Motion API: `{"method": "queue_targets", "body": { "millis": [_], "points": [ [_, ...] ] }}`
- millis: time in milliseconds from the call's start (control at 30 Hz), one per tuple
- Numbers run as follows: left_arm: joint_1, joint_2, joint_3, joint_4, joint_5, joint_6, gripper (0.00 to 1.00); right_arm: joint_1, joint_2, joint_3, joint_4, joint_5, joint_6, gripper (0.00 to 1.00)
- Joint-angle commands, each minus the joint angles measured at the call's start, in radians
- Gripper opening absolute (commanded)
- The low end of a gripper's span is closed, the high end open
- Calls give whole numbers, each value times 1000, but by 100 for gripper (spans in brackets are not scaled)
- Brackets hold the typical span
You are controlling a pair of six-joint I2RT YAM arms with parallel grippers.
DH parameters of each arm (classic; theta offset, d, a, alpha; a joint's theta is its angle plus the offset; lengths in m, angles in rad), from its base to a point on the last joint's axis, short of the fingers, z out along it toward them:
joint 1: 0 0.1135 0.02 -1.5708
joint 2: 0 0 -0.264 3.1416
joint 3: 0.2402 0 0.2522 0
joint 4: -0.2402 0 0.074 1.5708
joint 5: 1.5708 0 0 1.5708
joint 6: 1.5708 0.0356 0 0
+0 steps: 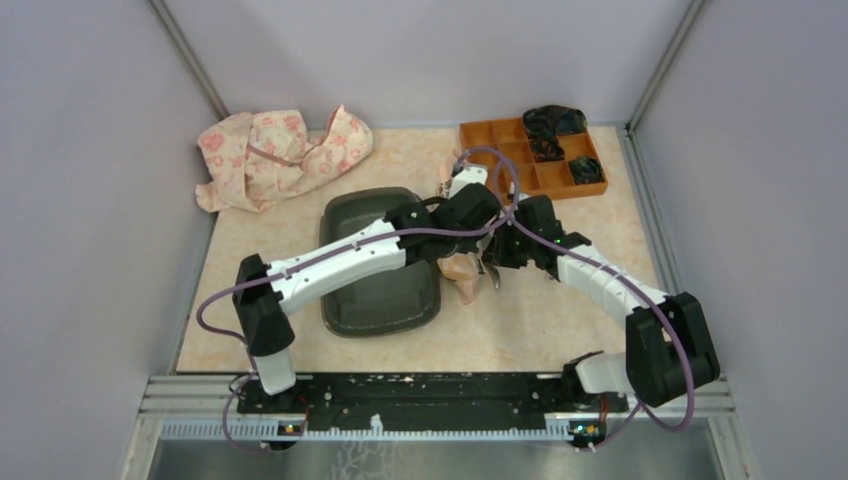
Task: Fill the litter box with clean litter
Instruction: Open the cat litter bag at the center of the board.
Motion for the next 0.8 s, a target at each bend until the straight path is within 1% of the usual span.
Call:
{"method": "queue_targets", "body": {
  "millis": [0, 167, 367, 400, 500, 567, 633, 700, 767],
  "points": [
    [-3, 25, 66, -31, -30, 22, 4, 31, 7, 64, 44, -47, -14, 0],
    [4, 63, 87, -49, -30, 27, 15, 41, 8, 74, 36, -37, -17, 0],
    [12, 86, 79, -67, -30, 19, 16, 52, 6, 82, 31, -29, -19, 0],
    [12, 86, 77, -69, -33, 16, 18, 53, 6, 82, 30, -29, -19, 0],
    [13, 79, 70, -78, -38, 15, 37, 53, 1, 86, 15, -19, -27, 0],
    [15, 68, 64, -78, -40, 15, 53, 54, -6, 92, 0, -8, -35, 0],
    [17, 61, 56, -73, -37, 15, 66, 54, -9, 103, -17, 4, -46, 0],
    [20, 61, 52, -71, -35, 16, 78, 53, -16, 114, -44, 18, -58, 0],
    [22, 61, 51, -73, -34, 17, 87, 53, -34, 131, -78, 42, -74, 0]
  ]
}}
